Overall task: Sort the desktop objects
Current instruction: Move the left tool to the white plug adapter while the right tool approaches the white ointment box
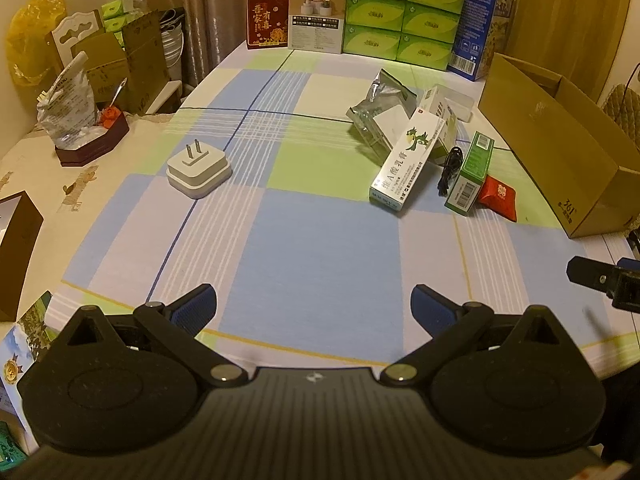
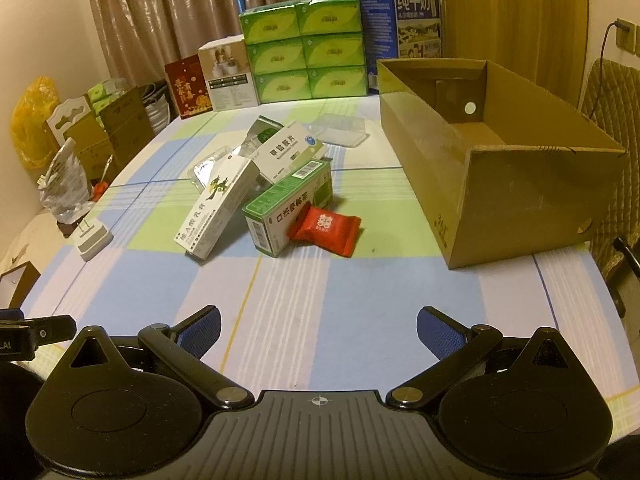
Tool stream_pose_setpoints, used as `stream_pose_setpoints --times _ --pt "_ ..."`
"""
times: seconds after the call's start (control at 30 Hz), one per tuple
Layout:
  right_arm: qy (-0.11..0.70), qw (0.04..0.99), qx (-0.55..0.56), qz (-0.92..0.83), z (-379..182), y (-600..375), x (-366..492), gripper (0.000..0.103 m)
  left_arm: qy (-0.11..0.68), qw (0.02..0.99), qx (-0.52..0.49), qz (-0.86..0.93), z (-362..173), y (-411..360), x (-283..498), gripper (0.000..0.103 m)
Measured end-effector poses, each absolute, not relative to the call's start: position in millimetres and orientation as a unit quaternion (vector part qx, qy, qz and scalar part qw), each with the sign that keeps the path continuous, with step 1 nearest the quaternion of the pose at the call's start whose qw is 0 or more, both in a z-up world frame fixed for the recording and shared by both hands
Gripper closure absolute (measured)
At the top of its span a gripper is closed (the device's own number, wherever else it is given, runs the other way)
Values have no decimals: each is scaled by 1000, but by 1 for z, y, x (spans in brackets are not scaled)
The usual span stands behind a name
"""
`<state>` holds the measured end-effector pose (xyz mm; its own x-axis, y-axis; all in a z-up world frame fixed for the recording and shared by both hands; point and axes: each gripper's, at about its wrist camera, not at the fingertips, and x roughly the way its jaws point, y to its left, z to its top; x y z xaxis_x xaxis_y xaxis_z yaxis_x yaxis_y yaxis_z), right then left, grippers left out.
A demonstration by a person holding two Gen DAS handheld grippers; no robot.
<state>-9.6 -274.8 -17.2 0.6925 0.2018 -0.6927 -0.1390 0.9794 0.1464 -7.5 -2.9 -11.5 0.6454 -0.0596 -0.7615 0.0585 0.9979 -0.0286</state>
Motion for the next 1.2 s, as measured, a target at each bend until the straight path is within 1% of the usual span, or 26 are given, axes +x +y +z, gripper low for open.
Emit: stream_pose_setpoints --times 0.43,0.83,1.2 --pt "383 918 38 101 -23 -271 -1 2 414 910 -4 -25 -11 20 6 1" --pt "383 915 26 123 -34 -246 19 2 406 914 16 -15 -17 61 43 1" --pt "371 920 21 123 -43 -203 44 2 404 912 44 -51 -32 99 87 1"
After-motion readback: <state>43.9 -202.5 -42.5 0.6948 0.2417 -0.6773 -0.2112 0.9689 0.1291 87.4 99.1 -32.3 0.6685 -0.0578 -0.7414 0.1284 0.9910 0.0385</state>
